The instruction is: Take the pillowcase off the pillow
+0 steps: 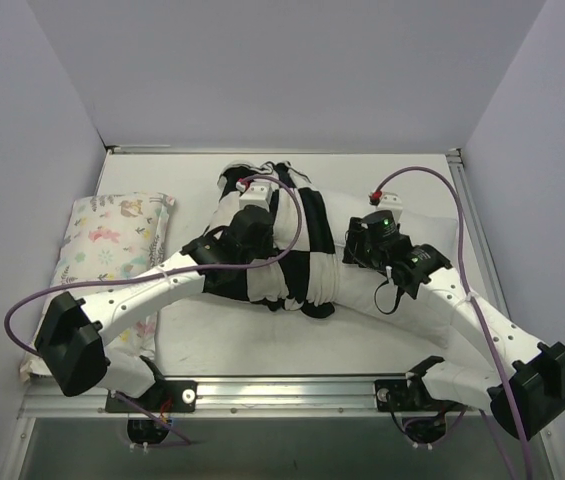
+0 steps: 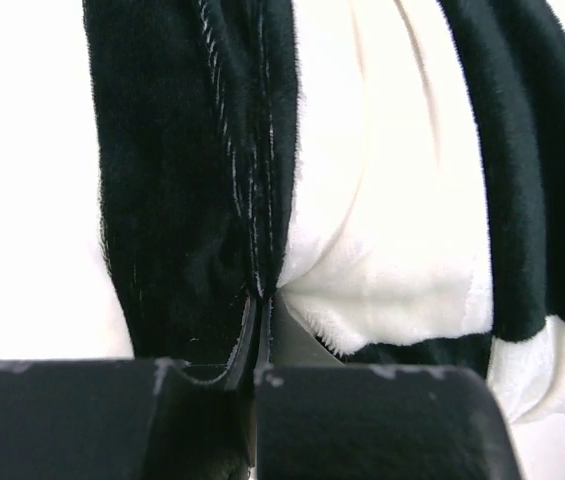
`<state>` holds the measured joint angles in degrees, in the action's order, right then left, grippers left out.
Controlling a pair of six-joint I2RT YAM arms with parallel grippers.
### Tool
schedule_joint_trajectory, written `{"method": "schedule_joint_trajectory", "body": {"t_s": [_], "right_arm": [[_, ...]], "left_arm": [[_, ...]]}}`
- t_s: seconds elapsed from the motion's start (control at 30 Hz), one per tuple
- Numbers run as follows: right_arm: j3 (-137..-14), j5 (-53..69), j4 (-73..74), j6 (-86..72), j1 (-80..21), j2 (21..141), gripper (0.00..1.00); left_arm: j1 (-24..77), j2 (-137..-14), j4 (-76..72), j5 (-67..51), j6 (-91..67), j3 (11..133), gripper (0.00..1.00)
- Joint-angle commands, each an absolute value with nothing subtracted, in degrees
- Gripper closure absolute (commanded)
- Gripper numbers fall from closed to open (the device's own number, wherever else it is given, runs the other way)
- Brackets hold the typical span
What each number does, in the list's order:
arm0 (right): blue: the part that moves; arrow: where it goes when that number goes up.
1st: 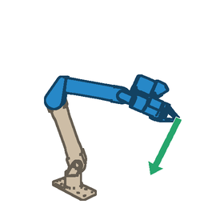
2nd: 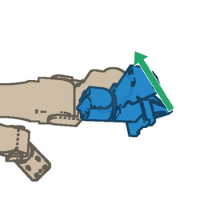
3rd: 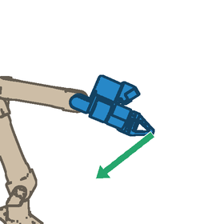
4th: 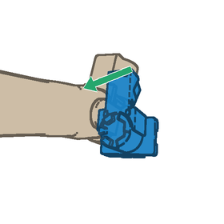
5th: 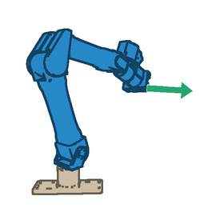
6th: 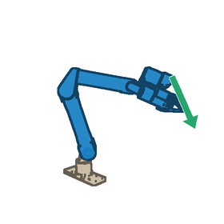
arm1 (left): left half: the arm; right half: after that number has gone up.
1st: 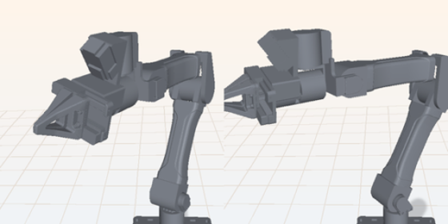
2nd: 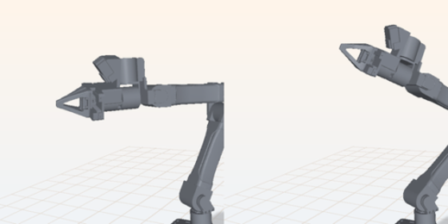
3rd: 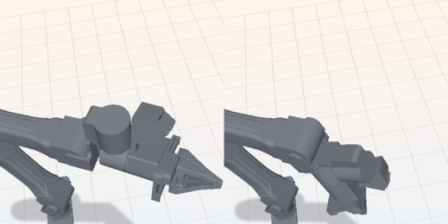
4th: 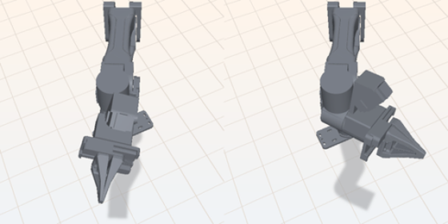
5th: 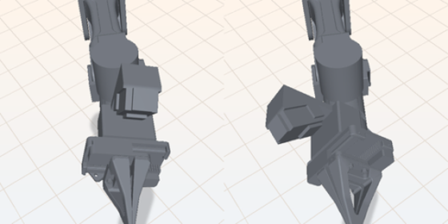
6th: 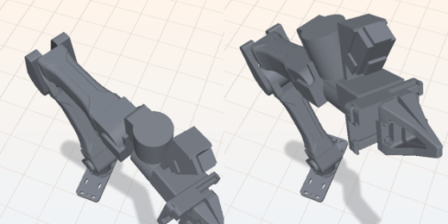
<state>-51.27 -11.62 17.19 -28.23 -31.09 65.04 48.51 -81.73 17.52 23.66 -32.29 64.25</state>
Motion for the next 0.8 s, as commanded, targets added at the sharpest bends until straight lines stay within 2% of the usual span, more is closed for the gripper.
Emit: {"method": "schedule_joint_trajectory", "body": {"t_s": [0.0, 0.03, 0.07, 0.13, 0.4, 0.53, 0.63, 0.77], "right_arm": [[-49.57, -8.36, 16.09, -28.92, -30.06, 67.76, 0.54], [-49.57, -8.09, 15.74, -29.0, -29.88, 68.29, 0.68], [-49.92, -8.43, 15.65, -28.92, -28.75, 68.99, 1.0], [-50.01, -8.52, 16.26, -29.09, -27.7, 69.08, 1.0], [-56.32, -6.42, 22.22, -30.59, -14.16, 67.32, 1.0], [-57.39, -2.3, 23.2, -30.76, -7.31, 65.66, 1.0], [-57.92, -1.23, 23.29, -30.41, -6.94, 64.95, 1.0], [-58.18, 2.08, 23.03, -29.18, -8.25, 64.34, 1.0]], "left_arm": [[47.64, -79.45, 19.33, 24.08, -30.5, 63.9, 1.0], [47.55, -79.28, 19.51, 24.34, -30.24, 63.9, 1.0], [46.59, -79.02, 21.16, 26.09, -29.1, 64.68, 1.0], [45.45, -78.75, 23.89, 27.59, -28.83, 65.21, 1.0], [17.54, -69.17, 28.11, 20.74, -31.99, 61.7, 1.0], [7.94, -67.06, 27.95, 18.73, -35.06, 58.54, 1.0], [7.55, -66.71, 22.77, 10.82, -34.98, 54.85, 1.0], [13.17, -69.51, 21.11, 9.94, -34.89, 52.65, 1.0]]}}
